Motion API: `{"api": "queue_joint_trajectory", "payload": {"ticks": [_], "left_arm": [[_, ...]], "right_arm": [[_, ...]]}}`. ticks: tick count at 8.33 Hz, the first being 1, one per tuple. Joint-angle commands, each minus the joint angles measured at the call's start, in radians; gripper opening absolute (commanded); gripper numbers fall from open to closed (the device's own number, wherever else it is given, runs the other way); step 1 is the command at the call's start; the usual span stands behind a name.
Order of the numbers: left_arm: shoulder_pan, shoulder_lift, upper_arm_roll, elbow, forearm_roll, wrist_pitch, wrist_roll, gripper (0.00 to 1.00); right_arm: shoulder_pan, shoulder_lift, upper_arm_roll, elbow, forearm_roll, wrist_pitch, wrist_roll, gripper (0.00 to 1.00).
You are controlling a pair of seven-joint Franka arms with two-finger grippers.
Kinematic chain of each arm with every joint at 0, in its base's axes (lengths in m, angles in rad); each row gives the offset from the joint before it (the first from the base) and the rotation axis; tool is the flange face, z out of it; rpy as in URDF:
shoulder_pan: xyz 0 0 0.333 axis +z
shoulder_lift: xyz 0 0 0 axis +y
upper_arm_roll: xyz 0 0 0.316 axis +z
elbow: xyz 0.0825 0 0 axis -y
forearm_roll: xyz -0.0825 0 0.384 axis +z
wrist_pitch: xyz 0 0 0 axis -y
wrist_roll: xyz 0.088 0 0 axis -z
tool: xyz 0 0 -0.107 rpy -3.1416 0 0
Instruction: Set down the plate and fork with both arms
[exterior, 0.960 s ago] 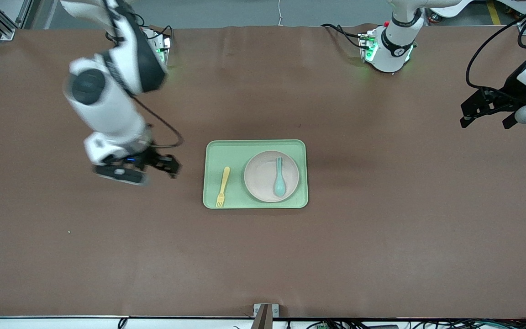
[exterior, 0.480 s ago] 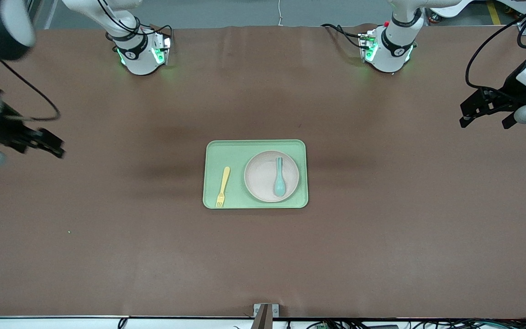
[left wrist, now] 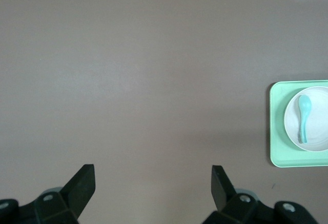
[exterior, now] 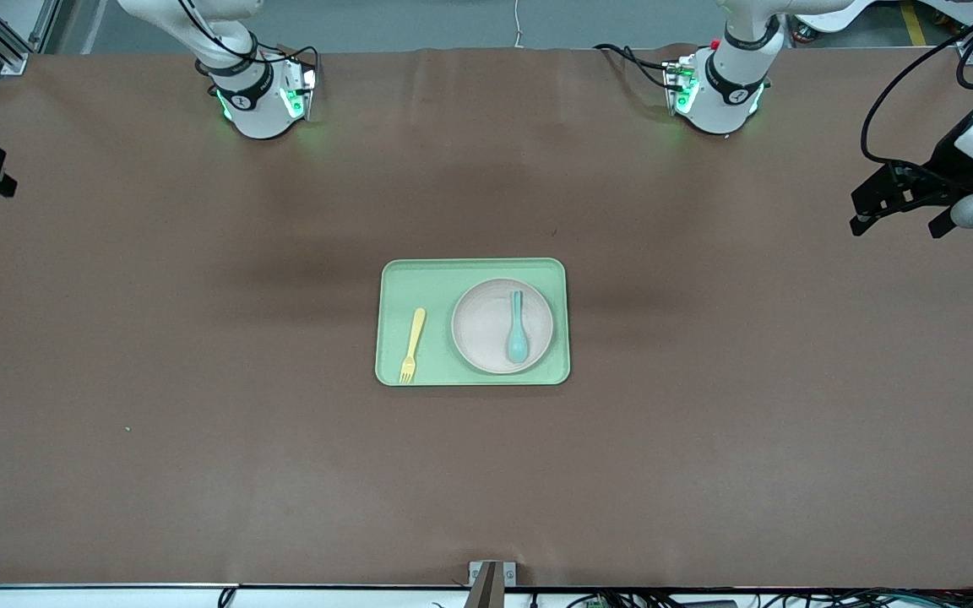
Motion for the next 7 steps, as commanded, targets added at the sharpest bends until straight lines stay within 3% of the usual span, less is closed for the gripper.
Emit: {"api": "queue_joint_trajectory", "payload": {"ticks": [1, 4, 7], "left_arm": [[-0.001, -0.002, -0.005, 0.007, 0.017, -0.021, -0.016, 1.00], [-0.001, -0.010, -0.006, 0.004, 0.018, -0.022, -0.016, 1.00], [0.002, -0.140, -0.006, -0.092, 0.018, -0.029, -0.016, 1.00]], "right_arm": [[-0.013, -0.077, -0.007, -0.137, 0.005, 0.079, -0.039, 1.00], [-0.007, -0.072, -0.027, -0.141, 0.065, 0.110, -0.040, 1.00], [-0.002, -0.068, -0.022, -0.128, 0.060, 0.127, -0.010, 1.00]]}}
